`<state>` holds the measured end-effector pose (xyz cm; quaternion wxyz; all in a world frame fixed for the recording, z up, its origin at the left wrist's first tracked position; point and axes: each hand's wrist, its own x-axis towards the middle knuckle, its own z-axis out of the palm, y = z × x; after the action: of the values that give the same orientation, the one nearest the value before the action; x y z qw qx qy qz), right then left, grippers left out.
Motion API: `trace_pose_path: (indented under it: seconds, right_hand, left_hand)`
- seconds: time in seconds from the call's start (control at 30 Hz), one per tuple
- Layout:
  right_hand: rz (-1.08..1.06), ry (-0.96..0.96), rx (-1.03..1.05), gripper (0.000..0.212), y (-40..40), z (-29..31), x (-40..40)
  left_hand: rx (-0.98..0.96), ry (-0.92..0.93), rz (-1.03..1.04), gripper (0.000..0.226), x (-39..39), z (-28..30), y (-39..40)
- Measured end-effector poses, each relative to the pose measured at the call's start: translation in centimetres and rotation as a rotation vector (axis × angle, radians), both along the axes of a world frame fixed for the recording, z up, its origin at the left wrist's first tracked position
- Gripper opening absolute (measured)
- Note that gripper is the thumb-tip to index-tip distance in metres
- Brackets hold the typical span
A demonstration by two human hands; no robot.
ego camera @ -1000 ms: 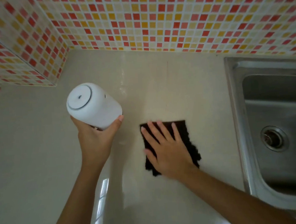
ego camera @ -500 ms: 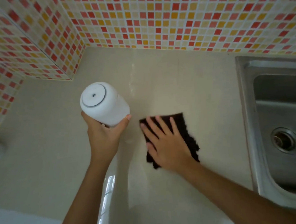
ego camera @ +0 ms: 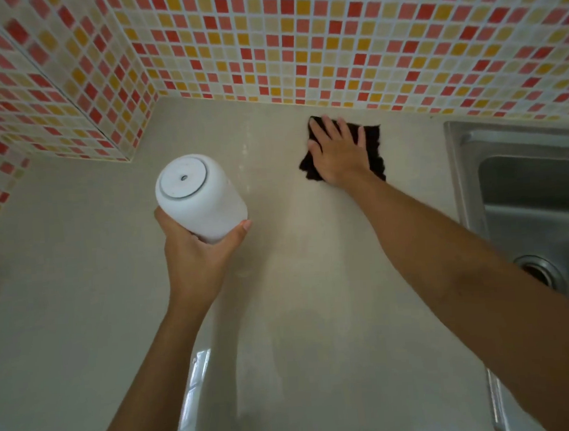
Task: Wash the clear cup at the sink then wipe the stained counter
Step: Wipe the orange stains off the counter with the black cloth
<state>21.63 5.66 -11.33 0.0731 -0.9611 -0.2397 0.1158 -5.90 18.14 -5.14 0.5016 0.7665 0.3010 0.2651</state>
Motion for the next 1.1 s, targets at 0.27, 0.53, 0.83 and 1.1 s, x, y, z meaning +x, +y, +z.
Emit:
trace_pose_path:
  seconds: [0.27, 0.53, 0.83, 1.1]
  right_hand:
    - [0.107, -0.106, 0.056, 0.055, -7.5, 0.7, -18.5]
    - [0.106, -0.151, -0.008, 0.056, -14.1, 0.3, -11.9]
    - [-0.141, -0.181, -0.033, 0.057, -15.3, 0.1, -12.3]
    - [0.186, -0.035, 0.087, 0.059, -5.9, 0.4, -33.8]
  left_hand:
    - [-0.056, 0.007, -0.014, 0.093, 1.4, -0.3, -1.7]
    - [-0.026, -0.002, -0.111, 0.095, 3.8, -0.1, -2.5]
    - [-0.05, -0.002, -0.086, 0.094, 2.5, -0.7, -3.5]
    - [0.01, 0.012, -0.109, 0.09, 2.9, 1.4, -2.4]
